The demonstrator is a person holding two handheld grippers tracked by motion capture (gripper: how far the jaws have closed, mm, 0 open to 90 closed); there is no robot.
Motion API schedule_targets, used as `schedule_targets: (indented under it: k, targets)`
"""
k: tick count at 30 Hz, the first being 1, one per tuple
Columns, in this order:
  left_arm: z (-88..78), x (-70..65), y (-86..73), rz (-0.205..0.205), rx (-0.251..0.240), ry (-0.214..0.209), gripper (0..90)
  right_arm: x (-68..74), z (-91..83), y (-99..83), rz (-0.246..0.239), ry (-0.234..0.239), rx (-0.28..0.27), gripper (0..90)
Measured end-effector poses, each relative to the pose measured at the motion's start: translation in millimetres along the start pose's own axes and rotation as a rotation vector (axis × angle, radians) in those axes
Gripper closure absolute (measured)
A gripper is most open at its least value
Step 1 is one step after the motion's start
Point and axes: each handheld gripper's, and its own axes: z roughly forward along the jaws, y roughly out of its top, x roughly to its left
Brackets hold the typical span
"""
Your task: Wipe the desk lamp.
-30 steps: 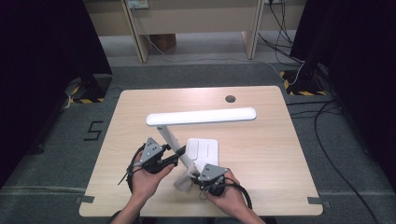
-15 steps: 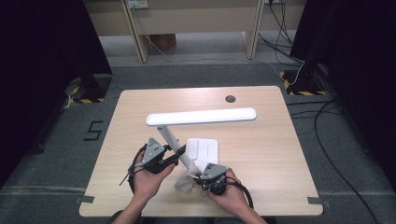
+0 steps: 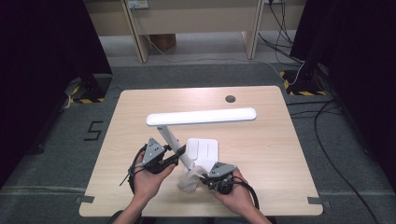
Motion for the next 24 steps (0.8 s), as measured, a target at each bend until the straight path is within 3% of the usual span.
schedule_targets:
  k: [24]
  targets:
    - [0.0, -0.5, -1.0, -0.006, -0.008, 0.002, 60.7, -19.0, -26.0, -18.7, 0.053, -0.085, 0.012, 83.1]
